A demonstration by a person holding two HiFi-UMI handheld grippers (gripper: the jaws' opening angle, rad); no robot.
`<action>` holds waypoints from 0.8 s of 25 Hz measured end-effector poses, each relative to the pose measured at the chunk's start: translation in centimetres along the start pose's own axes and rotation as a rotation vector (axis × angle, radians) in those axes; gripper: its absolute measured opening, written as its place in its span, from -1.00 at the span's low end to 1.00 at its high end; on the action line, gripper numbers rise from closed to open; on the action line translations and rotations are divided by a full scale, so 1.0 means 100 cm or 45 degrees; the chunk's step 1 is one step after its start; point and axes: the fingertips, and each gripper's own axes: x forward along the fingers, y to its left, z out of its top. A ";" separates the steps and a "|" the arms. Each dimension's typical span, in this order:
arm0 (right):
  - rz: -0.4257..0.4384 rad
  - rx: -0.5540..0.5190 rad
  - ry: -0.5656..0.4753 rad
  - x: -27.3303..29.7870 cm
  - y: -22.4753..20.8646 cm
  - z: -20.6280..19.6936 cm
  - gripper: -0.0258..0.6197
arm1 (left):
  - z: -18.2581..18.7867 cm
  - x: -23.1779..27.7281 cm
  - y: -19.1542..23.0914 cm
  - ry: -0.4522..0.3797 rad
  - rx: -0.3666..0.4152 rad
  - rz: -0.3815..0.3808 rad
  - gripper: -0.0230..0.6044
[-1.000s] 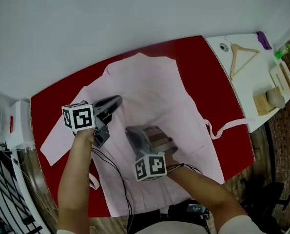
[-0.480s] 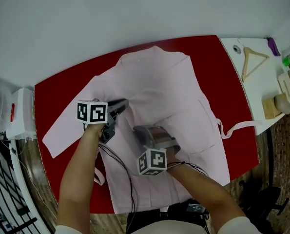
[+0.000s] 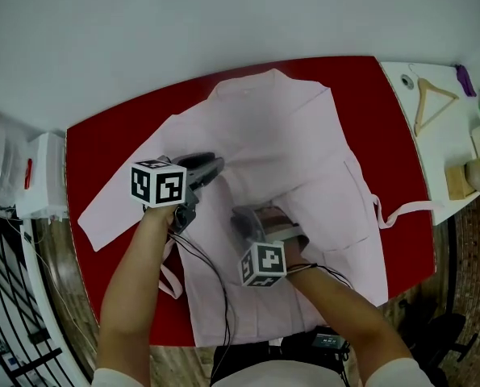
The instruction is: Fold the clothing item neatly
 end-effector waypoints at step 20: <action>-0.207 0.341 0.025 -0.004 -0.032 0.003 -0.65 | -0.065 0.002 0.025 0.441 0.807 0.256 -0.55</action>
